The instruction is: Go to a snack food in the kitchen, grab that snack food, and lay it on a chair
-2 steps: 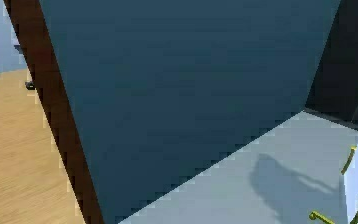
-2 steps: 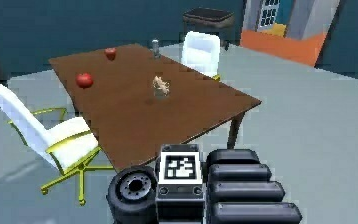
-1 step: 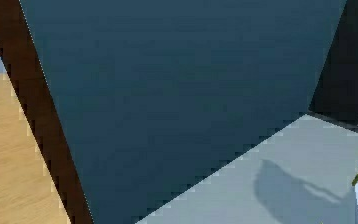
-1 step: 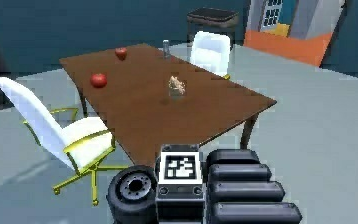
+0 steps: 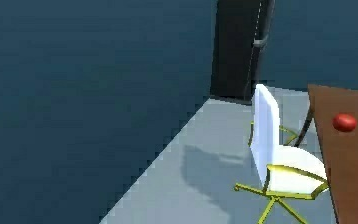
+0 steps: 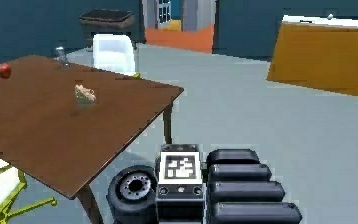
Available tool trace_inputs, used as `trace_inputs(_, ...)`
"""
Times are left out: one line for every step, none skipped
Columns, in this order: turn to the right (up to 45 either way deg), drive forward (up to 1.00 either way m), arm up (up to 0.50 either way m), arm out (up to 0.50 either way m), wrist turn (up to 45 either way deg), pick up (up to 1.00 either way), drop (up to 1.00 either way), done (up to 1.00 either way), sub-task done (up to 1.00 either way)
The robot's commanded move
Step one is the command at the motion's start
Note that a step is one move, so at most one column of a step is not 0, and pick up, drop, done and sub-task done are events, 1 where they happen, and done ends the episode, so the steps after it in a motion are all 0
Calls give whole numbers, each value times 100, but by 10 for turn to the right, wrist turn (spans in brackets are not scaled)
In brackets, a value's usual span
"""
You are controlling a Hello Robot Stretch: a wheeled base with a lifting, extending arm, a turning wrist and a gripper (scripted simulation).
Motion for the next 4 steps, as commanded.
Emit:
trace_inputs(0,100,0,0,0,0,0,0,0)
trace_inputs(60,0,0,0,0,0,0,0,0)
trace_inputs(0,35,0,0,0,0,0,0,0)
trace_inputs(360,0,0,0,0,0,0,0,0)
